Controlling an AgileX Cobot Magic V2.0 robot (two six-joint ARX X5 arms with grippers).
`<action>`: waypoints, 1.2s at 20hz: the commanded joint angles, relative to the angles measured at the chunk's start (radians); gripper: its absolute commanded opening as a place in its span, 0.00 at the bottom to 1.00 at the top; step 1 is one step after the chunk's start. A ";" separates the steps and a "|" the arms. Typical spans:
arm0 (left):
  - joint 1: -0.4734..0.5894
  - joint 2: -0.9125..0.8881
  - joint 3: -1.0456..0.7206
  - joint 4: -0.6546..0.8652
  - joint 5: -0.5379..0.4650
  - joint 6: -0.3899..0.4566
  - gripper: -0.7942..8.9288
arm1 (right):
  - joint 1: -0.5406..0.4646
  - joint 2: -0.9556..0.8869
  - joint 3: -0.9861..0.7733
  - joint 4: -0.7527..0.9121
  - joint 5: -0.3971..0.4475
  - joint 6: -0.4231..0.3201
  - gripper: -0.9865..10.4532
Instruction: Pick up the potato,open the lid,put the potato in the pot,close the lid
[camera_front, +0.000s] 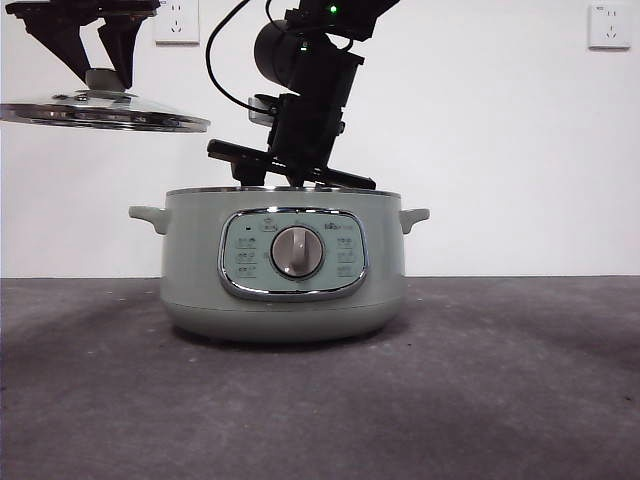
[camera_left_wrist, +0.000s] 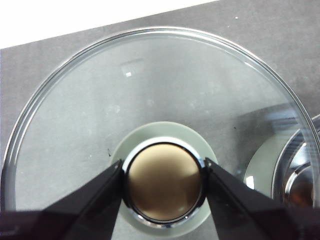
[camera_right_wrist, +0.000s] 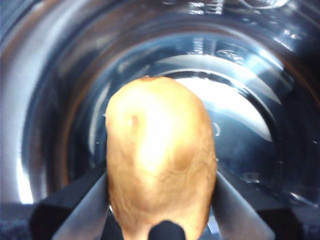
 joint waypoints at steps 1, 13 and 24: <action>0.002 -0.016 0.012 0.035 0.002 0.013 0.07 | 0.009 0.023 0.006 -0.013 0.003 0.011 0.09; -0.038 -0.016 0.012 0.042 0.056 0.006 0.07 | 0.027 0.013 0.399 -0.359 0.082 -0.045 0.50; -0.190 -0.015 0.012 -0.084 0.071 0.005 0.07 | 0.153 -0.497 0.038 -0.433 0.158 -0.132 0.08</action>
